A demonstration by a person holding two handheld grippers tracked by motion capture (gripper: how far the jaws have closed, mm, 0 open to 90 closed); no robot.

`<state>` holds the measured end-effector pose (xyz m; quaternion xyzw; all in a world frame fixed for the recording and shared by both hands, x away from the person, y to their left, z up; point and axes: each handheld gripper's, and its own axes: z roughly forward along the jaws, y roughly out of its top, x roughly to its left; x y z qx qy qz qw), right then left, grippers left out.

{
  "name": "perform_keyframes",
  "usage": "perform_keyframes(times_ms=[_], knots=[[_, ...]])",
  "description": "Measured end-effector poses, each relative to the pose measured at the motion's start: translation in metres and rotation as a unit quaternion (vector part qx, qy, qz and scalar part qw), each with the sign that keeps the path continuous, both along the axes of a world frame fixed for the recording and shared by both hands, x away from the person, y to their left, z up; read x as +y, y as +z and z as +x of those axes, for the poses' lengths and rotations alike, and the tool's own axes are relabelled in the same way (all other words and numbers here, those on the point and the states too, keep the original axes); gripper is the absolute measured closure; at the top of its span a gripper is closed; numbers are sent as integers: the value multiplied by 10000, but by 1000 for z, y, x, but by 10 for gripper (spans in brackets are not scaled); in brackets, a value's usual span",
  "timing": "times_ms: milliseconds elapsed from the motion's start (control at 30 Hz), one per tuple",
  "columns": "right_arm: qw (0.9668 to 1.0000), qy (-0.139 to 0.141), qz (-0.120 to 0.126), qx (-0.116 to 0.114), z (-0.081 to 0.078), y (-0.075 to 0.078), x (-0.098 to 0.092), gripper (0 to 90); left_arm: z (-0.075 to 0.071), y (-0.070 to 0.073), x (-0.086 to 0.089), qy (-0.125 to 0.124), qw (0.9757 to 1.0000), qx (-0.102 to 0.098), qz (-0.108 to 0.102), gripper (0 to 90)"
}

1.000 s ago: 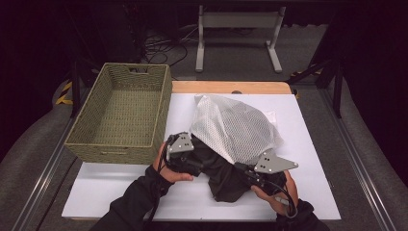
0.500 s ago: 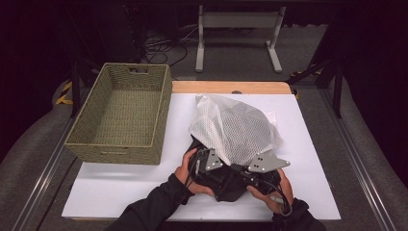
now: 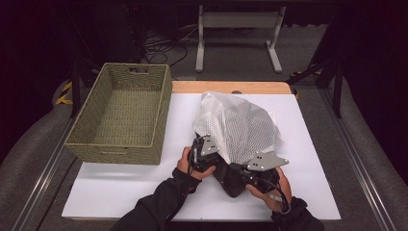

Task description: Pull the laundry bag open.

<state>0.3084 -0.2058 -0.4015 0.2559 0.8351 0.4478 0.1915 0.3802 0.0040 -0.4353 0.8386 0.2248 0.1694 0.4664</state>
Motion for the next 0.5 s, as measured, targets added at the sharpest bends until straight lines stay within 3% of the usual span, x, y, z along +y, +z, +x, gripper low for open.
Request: perform_keyframes(times_ms=[200, 400, 500], knots=[[9985, 135, 494, -218, -3, 28, 5, 898, -12, 32, 25, 199, 9983, -353, -411, 834], [9949, 443, 764, -481, -11, 63, 25, 898, -35, 73, 50, 435, 9941, -699, -702, 834], [9928, 566, 843, -638, -19, 77, 29, 898, -43, 75, 50, 336, 9948, -769, -571, 832]])
